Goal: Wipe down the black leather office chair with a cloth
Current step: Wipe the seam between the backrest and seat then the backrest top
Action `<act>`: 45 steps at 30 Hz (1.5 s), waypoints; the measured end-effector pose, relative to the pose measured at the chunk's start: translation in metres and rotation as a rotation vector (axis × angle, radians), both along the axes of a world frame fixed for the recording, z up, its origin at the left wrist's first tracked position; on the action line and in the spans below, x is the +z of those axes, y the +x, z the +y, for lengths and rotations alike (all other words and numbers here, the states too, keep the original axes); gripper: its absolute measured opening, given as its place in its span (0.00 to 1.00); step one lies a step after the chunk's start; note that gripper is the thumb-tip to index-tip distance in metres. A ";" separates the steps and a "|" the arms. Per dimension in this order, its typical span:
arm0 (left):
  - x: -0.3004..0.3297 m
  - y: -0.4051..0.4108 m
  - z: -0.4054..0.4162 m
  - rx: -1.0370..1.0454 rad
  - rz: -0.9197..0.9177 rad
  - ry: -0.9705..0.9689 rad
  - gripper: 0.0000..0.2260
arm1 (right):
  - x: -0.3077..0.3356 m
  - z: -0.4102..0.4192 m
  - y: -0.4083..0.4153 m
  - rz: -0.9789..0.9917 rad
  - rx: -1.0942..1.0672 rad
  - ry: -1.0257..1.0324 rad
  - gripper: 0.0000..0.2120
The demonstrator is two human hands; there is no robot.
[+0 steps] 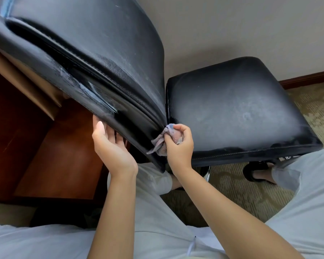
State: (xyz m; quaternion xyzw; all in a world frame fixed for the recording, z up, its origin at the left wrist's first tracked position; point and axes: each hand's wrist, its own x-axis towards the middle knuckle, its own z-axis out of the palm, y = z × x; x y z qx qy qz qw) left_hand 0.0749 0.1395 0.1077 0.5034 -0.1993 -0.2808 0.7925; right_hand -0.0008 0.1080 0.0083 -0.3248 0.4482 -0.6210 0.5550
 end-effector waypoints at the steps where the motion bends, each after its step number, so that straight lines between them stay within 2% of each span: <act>1: 0.000 -0.001 0.000 -0.020 -0.011 0.004 0.19 | 0.009 0.000 -0.001 0.037 -0.013 -0.078 0.14; 5: 0.007 -0.003 0.003 -0.015 -0.028 0.021 0.19 | 0.033 -0.008 0.001 0.314 -0.090 -0.378 0.17; 8: 0.010 -0.005 0.004 -0.016 -0.039 0.034 0.20 | 0.026 -0.013 0.004 0.489 -0.159 -0.497 0.12; 12: 0.013 -0.004 0.006 -0.047 -0.020 0.037 0.20 | 0.002 -0.005 0.004 0.505 -0.123 -0.394 0.12; 14: 0.017 -0.003 0.006 -0.066 0.000 0.025 0.20 | 0.006 -0.002 0.004 0.494 -0.142 -0.412 0.12; 17: 0.024 0.005 0.002 -0.098 0.052 -0.012 0.18 | 0.038 0.000 0.013 0.461 -0.123 -0.647 0.08; 19: 0.029 0.006 0.004 -0.143 0.035 -0.049 0.21 | 0.062 -0.003 0.024 0.464 -0.103 -0.748 0.08; 22: 0.034 0.004 0.013 -0.221 -0.056 -0.105 0.24 | 0.086 -0.007 0.037 0.486 -0.180 -0.885 0.09; 25: 0.038 0.005 0.016 -0.240 -0.022 -0.126 0.24 | 0.107 -0.012 0.046 0.553 -0.246 -1.012 0.07; 31: 0.043 0.012 0.012 -0.233 -0.037 -0.142 0.26 | 0.127 -0.022 0.056 0.761 -0.221 -1.081 0.07; 35: 0.041 0.012 0.010 -0.276 -0.157 -0.175 0.26 | 0.092 -0.018 0.053 0.796 -0.221 -1.078 0.07; 39: 0.040 0.016 0.009 -0.277 -0.198 -0.186 0.26 | 0.057 -0.014 0.045 0.877 -0.181 -1.059 0.08; 42: 0.039 0.019 0.011 -0.282 -0.165 -0.156 0.26 | 0.058 -0.009 0.043 0.804 -0.136 -0.986 0.07; 45: 0.042 0.024 0.016 -0.302 -0.133 -0.118 0.27 | 0.093 -0.007 0.042 0.638 -0.074 -0.890 0.05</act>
